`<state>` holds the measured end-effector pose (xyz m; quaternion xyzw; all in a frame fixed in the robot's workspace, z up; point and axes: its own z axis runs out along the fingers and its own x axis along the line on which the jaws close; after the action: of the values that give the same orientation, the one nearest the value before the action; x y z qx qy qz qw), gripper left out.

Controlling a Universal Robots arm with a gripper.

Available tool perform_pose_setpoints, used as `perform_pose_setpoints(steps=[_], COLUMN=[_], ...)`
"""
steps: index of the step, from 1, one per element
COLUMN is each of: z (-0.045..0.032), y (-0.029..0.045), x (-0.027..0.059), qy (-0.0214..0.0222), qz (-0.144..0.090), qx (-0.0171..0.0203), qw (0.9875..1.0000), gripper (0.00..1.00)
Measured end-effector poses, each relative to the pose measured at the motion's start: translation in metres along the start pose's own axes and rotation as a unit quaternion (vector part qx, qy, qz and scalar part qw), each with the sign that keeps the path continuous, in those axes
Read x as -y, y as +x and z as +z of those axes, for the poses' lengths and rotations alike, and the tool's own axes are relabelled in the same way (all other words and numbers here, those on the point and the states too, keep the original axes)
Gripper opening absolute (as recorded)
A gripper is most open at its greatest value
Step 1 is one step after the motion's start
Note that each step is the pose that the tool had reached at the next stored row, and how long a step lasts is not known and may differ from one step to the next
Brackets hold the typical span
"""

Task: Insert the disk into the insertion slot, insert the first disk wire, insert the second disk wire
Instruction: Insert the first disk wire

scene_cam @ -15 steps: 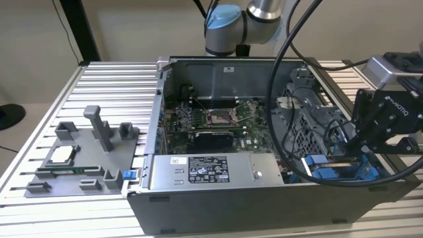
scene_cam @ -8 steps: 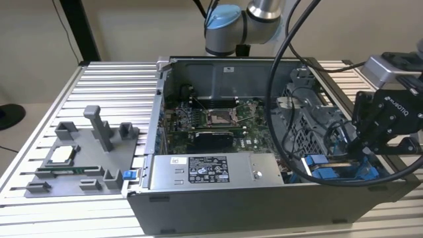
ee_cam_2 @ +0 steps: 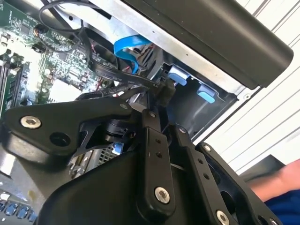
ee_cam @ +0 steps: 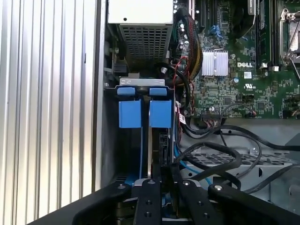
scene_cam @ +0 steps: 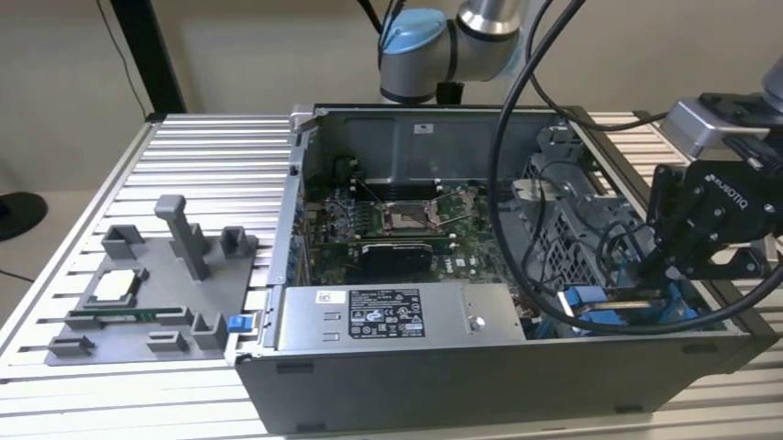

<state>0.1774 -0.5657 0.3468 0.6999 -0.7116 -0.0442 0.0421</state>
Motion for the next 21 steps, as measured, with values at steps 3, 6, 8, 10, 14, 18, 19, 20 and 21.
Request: perform_pose_setpoints(steps=[3,6,8,10,14,18,19,20,21], z=[0.0008,0.0015,0.0021,0.0026,0.0032,0.0042,0.0045,0.0048,0.0050], y=[0.0000,-0.0001,-0.0001,-0.0002,-0.0002,-0.0002,-0.0001,-0.0001,-0.0001], x=[0.0001,0.0002,0.0001,0.0001,0.0001,0.0002,0.0003,0.0003,0.0003], qy=[0.0000,0.0000,0.0000,0.0000,0.0000,0.0001,0.0001,0.0001,0.0001], qz=[0.001,0.002,0.003,0.004,0.006,0.006,0.007,0.007,0.007], qx=[0.0000,0.0001,0.0002,0.0003,-0.0008,-0.0018,-0.0020,-0.0020,-0.0022], qw=[1.0000,1.0000,1.0000,1.0000,1.0000,1.0000,1.0000,1.0000,1.0000], gripper=[0.00,0.00,0.00,0.00,0.00,0.00,0.00,0.00,0.00])
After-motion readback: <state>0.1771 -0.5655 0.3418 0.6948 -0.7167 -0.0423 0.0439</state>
